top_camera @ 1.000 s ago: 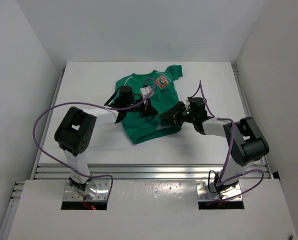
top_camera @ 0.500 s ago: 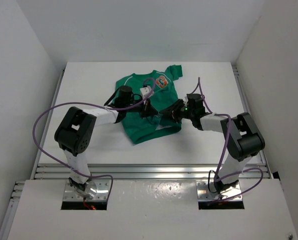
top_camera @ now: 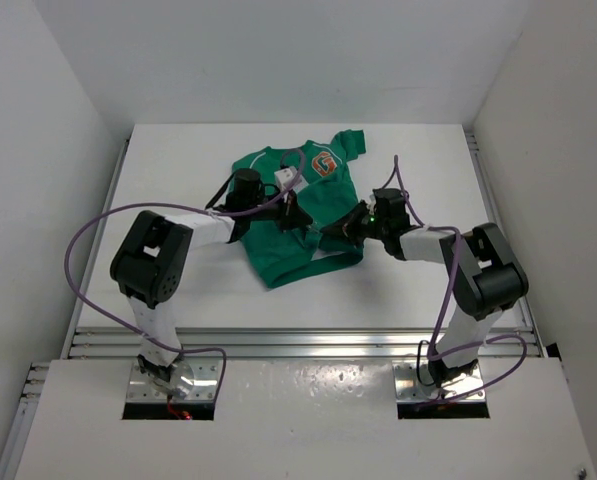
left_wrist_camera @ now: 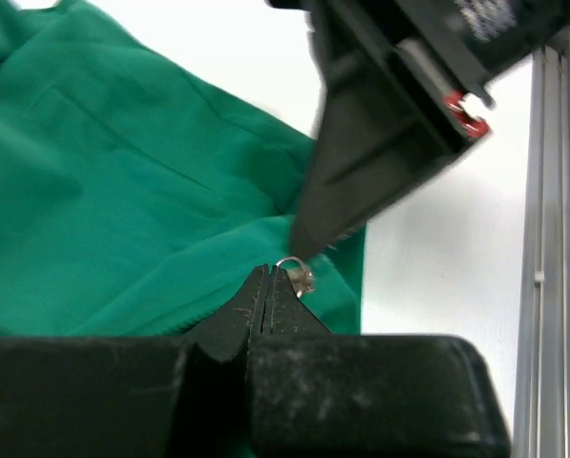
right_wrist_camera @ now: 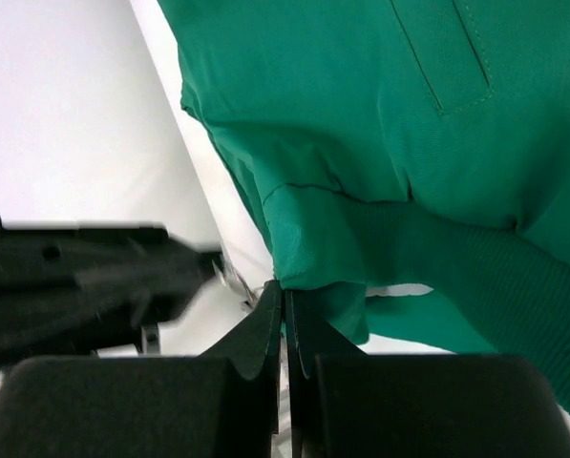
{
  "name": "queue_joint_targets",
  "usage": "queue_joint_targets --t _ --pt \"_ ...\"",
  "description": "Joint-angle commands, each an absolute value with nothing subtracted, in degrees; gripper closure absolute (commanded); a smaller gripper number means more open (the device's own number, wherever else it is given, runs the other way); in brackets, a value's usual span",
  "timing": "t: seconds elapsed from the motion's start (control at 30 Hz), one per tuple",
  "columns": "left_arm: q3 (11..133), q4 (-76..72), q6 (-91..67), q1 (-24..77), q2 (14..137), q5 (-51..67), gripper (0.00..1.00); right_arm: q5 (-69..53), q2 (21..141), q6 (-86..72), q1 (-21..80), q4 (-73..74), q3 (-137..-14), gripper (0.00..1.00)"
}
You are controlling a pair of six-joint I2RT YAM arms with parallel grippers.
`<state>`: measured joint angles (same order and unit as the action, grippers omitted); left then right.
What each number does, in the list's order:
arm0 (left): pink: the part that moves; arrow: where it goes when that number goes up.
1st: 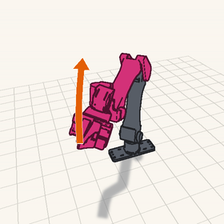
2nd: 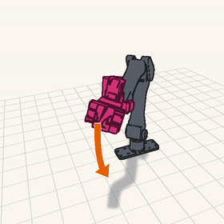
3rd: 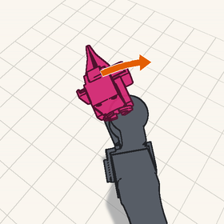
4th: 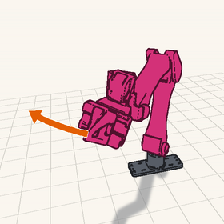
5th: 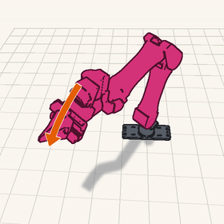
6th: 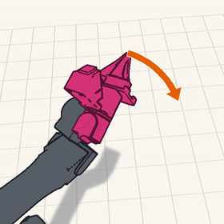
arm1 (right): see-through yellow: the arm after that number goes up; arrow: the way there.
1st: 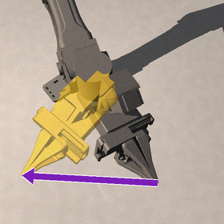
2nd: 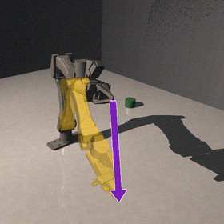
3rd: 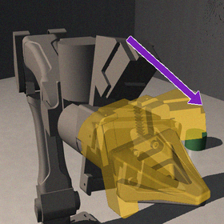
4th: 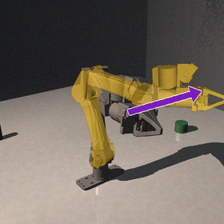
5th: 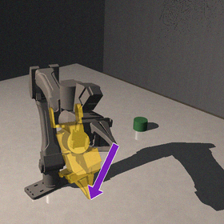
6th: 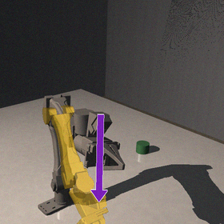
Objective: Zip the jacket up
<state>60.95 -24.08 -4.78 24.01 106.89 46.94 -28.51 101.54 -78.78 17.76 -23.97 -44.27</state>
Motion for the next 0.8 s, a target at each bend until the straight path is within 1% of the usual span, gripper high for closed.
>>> queue_joint_targets --t 0.0,0.3,0.43,0.63,0.77 --pt "64.42 -26.19 -8.17 21.89 109.15 44.3 1.0 -29.61 98.97 -75.94 17.32 -25.75 -42.73 1.0" --pt "69.78 -21.01 -9.32 21.88 113.55 32.44 1.0 -31.29 93.61 -70.23 16.26 -27.77 -37.35 1.0" --pt "69.79 -19.51 -7.66 22.41 113.55 25.68 1.0 -31.81 92.37 -68.91 15.74 -27.95 -36.04 1.0" --pt "68.55 -21.27 -6.59 22.41 112.41 20.66 1.0 -33.83 90.44 -67.33 14.59 -26.81 -34.1 1.0" --pt "70.39 -21.8 -5.27 19.87 113.11 18.28 1.0 -35.06 88.16 -64.43 12.75 -24.53 -31.56 1.0"
